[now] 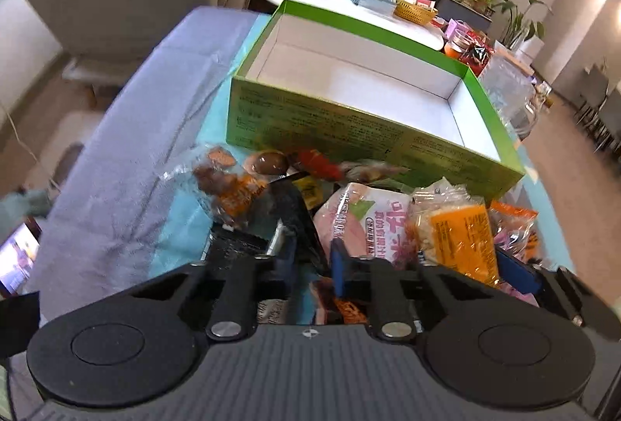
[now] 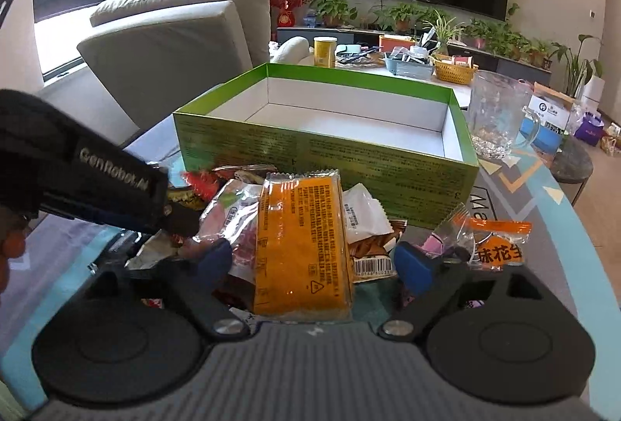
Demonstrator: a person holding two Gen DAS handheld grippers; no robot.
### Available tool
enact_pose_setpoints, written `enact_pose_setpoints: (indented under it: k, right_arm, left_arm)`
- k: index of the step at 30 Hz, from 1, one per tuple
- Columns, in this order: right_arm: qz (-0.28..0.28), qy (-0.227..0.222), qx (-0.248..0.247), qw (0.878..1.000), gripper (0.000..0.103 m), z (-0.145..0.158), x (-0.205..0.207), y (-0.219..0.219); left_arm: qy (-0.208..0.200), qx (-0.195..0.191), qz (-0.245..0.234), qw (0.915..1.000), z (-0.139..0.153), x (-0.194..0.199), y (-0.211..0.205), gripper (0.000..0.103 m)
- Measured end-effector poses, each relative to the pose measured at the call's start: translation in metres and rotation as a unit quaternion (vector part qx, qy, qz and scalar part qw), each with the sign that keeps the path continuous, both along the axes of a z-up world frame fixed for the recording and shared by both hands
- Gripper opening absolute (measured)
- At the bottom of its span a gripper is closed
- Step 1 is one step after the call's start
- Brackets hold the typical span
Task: Organize snacks
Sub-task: 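Carry both packets into the green box and open both tools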
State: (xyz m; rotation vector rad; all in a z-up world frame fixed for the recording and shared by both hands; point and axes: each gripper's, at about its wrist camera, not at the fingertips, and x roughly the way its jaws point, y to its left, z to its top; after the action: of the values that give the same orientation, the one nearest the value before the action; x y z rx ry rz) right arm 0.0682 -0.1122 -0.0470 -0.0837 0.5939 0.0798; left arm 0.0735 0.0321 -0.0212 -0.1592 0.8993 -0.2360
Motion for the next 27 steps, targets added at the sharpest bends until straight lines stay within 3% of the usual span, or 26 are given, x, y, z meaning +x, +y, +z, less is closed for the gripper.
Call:
enact_pose_setpoints:
  k: [5,11,27]
  right_arm:
    - [-0.031,0.016,0.038,0.999,0.052,0.003,0.000,-0.014]
    - [-0.042,-0.011,0.046,0.998,0.047,0.016,-0.011,-0.022]
    - [-0.050,-0.051,0.069,0.995,0.047,0.039,-0.021,-0.035]
  left_arm:
    - [-0.030,0.010,-0.002,0.9995,0.008,-0.014,0.002,0.007]
    - [-0.058,0.014,0.004,0.9982,0.021,-0.024,0.004,0.006]
    - [-0.126,0.016,0.017,0.9917,0.056,-0.040,0.016,0.005]
